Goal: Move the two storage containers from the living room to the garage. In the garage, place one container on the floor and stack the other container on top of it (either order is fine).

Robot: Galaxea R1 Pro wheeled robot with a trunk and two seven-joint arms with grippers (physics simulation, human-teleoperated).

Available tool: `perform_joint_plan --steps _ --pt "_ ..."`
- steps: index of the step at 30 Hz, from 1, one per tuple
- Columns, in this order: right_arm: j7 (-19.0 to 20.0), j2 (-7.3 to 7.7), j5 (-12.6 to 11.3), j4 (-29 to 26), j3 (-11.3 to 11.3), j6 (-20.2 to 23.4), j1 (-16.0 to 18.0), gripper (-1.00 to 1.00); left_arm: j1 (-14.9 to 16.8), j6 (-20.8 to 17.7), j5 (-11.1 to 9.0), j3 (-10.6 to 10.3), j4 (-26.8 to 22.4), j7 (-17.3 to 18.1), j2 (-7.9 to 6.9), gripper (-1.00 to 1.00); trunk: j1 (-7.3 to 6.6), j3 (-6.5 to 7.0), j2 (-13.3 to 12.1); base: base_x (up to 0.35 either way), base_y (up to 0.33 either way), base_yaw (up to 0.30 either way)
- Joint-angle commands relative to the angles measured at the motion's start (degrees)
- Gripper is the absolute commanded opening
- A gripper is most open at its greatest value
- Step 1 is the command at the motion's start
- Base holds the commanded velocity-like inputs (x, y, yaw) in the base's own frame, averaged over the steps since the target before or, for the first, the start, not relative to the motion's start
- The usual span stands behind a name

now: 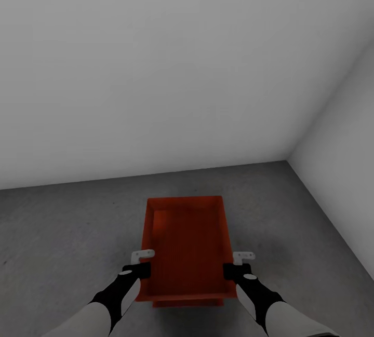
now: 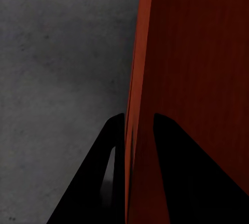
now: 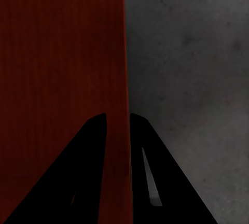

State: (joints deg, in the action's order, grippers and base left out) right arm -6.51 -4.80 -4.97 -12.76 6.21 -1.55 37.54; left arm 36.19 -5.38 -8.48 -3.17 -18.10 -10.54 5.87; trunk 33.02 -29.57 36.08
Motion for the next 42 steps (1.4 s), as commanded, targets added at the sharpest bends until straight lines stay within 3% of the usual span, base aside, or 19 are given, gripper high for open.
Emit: perform_joint_plan --steps 1,16,42 --pt "-0.4 0.47 -0.6 0.2 -0.3 -0.2 0.0 -1.00 0.0 1.1 0.7 1.3 -0.6 -1.5 -1.47 -1.00 0.23 -0.24 0.5 0.000 0.000 0.000" --pt "-0.4 0.50 -0.6 0.2 -0.3 -0.2 0.0 -1.00 0.0 1.1 0.7 1.3 -0.6 -1.5 -1.47 -1.00 3.53 -2.94 6.5 0.000 0.000 0.000" --pt "-0.4 0.59 -0.6 0.2 -0.4 -0.2 0.0 -1.00 0.0 1.1 0.7 1.3 -0.5 -1.5 -1.53 -1.00 3.53 -2.94 6.5 0.000 0.000 0.000"
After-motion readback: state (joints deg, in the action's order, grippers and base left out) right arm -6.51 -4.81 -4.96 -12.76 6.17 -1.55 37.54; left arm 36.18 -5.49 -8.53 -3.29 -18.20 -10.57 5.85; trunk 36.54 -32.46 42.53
